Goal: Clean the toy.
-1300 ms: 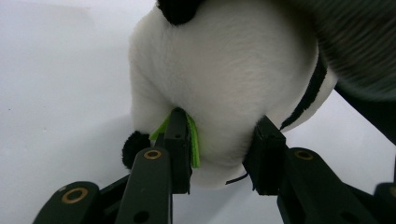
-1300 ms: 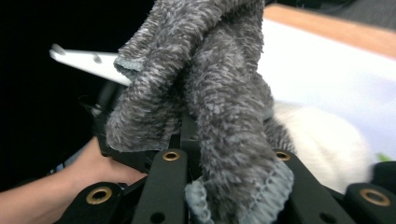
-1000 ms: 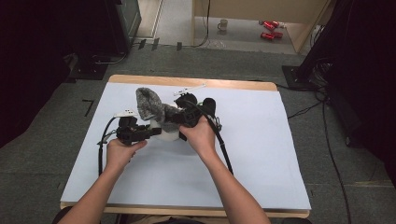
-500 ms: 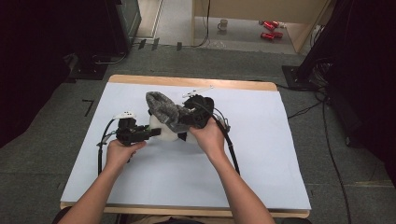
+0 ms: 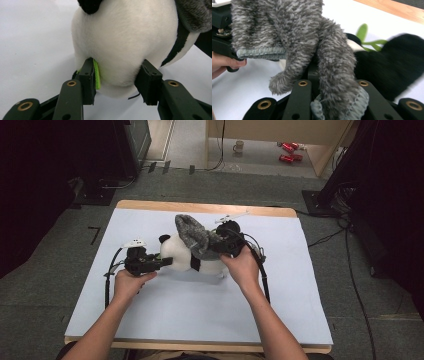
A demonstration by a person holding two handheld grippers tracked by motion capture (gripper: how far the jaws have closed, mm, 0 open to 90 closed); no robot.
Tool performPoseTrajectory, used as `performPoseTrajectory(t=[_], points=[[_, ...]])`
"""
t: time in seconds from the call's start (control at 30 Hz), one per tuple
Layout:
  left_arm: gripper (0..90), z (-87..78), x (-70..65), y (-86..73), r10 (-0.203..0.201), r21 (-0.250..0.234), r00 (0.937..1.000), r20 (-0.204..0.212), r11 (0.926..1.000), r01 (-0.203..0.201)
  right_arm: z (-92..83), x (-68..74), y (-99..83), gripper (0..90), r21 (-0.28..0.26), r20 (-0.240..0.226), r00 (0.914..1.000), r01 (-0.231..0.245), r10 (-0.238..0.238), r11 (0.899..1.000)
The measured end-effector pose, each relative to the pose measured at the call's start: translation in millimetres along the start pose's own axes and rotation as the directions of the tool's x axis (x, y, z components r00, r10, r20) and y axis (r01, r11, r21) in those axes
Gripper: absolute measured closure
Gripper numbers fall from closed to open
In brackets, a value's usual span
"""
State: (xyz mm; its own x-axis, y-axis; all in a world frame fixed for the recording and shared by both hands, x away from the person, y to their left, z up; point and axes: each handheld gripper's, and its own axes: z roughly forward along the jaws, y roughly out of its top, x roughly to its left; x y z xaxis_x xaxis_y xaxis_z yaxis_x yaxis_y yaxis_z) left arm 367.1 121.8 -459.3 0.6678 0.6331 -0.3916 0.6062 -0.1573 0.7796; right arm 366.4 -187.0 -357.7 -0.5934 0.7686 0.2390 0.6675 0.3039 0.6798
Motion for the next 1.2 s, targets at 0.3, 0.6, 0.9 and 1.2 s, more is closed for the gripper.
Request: performPoseTrajectory(t=[0.3, 0.6, 0.9, 1.2], points=[[54.1, 0.3, 0.9, 0.5, -0.024, -0.004, 0.9997, -0.002, 0.9997, 0.024, -24.2, -33.3, -10.7, 77.7, -0.023, 0.069, 0.9952, -0.067, 0.068, 0.997], [53.9, 1.1, 4.0, 1.6, -0.063, -0.007, 0.9979, -0.015, 0.998, 0.063, -34.1, -61.1, -15.7, 79.3, -0.078, 0.01, 0.9842, -0.176, 0.177, 0.981], [53.8, 0.5, 2.6, 2.6, -0.079, -0.003, 0.9967, -0.018, 0.9969, 0.079, -40.6, -33.0, 7.6, 79.4, -0.12, -0.062, 0.9901, -0.133, 0.126, 0.984], [53.7, -0.2, -0.4, 4.3, -0.076, -0.008, 0.9969, -0.021, 0.9971, 0.076, -13.8, 0.7, 32.3, 79.3, -0.107, -0.145, 0.9854, -0.105, 0.089, 0.989]])
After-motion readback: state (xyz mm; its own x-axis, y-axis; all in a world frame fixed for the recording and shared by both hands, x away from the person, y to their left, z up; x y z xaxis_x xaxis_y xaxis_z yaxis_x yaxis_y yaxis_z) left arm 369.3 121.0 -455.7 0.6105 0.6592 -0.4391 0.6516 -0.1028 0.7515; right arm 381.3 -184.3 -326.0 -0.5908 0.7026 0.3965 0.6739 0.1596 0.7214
